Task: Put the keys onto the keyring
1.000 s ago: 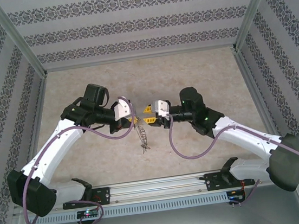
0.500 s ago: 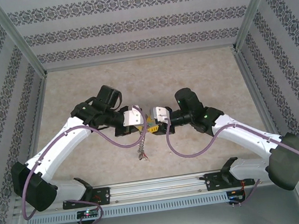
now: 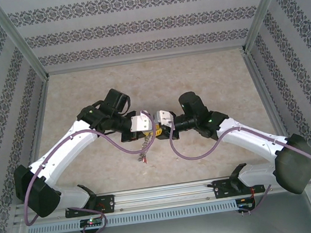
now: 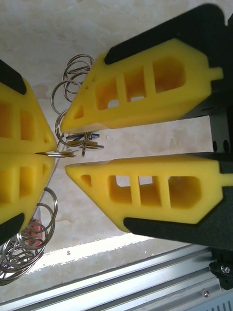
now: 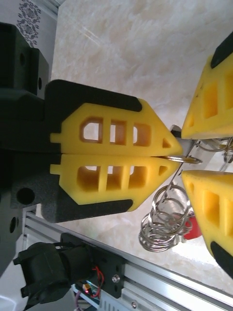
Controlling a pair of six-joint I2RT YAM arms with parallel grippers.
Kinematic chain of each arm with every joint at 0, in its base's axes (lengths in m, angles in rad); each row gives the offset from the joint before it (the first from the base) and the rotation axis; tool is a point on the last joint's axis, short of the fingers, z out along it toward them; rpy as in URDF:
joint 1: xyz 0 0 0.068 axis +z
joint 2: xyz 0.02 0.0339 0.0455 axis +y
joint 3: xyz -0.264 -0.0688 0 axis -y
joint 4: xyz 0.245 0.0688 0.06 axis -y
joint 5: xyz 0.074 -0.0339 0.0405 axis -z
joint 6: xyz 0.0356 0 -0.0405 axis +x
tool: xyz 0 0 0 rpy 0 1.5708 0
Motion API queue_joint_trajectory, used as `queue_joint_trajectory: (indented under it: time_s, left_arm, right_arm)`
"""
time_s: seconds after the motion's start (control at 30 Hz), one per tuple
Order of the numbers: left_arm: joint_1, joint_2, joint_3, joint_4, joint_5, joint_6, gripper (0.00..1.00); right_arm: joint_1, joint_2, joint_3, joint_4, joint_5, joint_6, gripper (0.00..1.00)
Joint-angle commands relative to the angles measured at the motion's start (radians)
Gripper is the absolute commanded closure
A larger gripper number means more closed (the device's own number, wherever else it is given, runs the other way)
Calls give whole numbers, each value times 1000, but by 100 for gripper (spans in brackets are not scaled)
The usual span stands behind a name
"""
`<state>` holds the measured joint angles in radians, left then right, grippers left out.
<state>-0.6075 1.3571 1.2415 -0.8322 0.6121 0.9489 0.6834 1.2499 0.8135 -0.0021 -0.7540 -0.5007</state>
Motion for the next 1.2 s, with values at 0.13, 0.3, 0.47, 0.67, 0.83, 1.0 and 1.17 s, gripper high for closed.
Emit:
queue_joint_trajectory:
  time_s: [0.13, 0.3, 0.47, 0.67, 0.83, 1.0, 1.17]
  left_arm:
    - [-18, -18, 20, 59, 63, -32, 100]
    - [3, -28, 19, 74, 134, -55, 100]
    - [18, -29, 19, 89, 174, -70, 100]
    - [30, -30, 32, 90, 189, -75, 100]
    - [49, -48, -4, 134, 184, -117, 84]
    - [78, -81, -73, 216, 204, -172, 73]
    - [88, -83, -90, 288, 235, -234, 73]
  right_arm:
    - [21, 35, 1, 101, -8, 72, 77]
    - [19, 34, -25, 124, -1, 64, 79]
    - [20, 47, -22, 133, -13, 75, 88]
    - [9, 58, -27, 158, -17, 117, 100]
    - [-16, 21, -132, 453, 58, 277, 100]
    - [-63, 16, -245, 855, 80, 495, 100]
    - [-45, 18, -267, 971, 77, 520, 100]
